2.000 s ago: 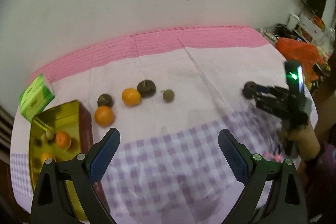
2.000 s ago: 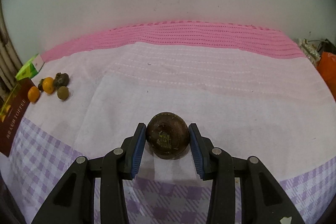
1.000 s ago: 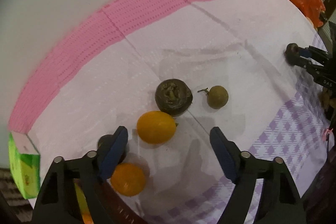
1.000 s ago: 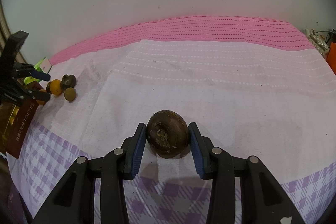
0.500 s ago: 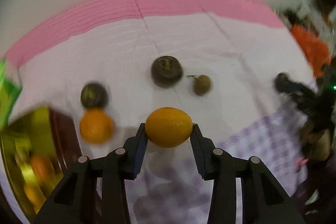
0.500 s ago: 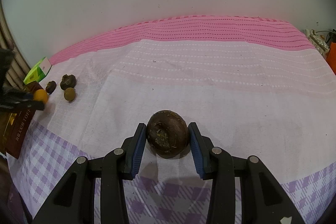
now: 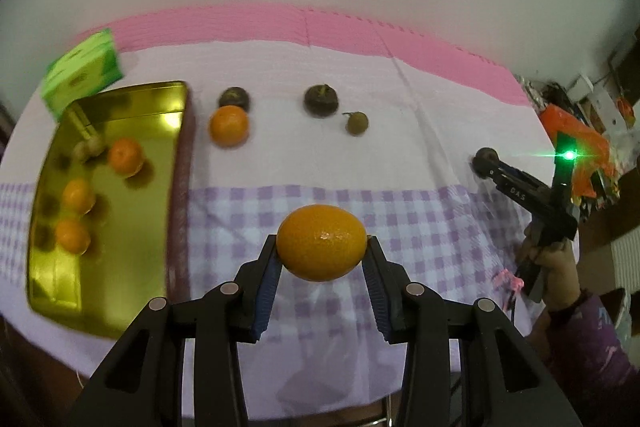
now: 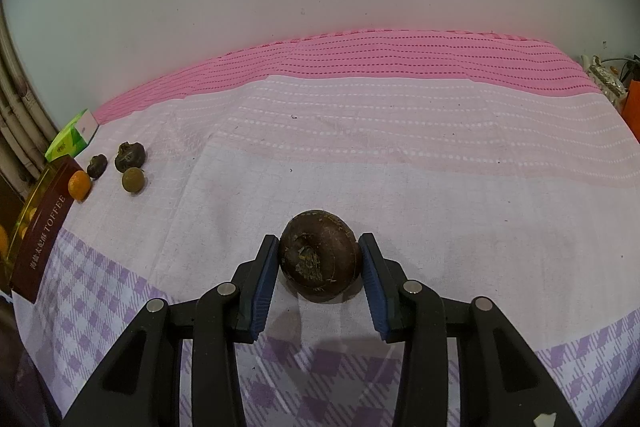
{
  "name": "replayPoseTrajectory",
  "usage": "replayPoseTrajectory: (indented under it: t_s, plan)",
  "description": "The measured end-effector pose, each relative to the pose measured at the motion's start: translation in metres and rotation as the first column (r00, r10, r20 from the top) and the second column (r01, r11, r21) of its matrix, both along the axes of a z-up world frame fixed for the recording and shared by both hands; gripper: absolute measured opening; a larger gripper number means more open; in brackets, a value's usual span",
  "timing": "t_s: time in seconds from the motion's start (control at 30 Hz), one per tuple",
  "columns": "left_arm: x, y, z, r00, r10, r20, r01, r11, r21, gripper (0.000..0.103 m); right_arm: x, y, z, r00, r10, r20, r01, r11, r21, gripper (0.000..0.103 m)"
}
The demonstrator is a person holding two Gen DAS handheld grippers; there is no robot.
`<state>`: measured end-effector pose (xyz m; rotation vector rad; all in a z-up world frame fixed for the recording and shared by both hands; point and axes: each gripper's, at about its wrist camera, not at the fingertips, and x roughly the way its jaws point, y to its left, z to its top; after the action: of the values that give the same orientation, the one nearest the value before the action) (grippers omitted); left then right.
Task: Organize fruits
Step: 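Lower the mandarin into the gold tray and open the left gripper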
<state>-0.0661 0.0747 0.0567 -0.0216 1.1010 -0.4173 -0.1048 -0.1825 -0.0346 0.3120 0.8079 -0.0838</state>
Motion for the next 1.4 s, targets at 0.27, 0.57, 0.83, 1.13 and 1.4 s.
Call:
replayPoseTrajectory:
  t_s: [0.27,0.57,0.83,1.13,1.4]
  plan:
    - [-0.02,0.047,0.018,0.993,0.111,0.049,-0.11,0.993,-0.031,0.042,0.001,0.002,0.0,1.0,-0.001,-0.011,0.001,1.0,-0.027,0.037]
    - [-0.025,0.107,0.02,0.967,0.242,0.081,-0.239,0.97,-0.042,0.042,0.004,0.008,0.001,0.999,-0.006,-0.033,0.003,0.996,-0.084,0.037]
    - [-0.026,0.161,0.009,0.932,0.35,0.092,-0.349,0.937,-0.024,0.042,0.006,0.014,0.002,0.999,-0.009,-0.048,0.003,0.992,-0.125,0.037]
    - [-0.019,0.163,-0.009,0.931,0.345,0.116,-0.348,0.938,0.004,0.042,0.008,0.015,0.002,0.998,-0.012,-0.056,0.004,0.99,-0.144,0.038]
    - [-0.007,0.155,-0.015,0.94,0.32,0.118,-0.32,0.947,-0.019,0.042,0.008,0.015,0.002,0.998,-0.012,-0.056,0.003,0.99,-0.144,0.038]
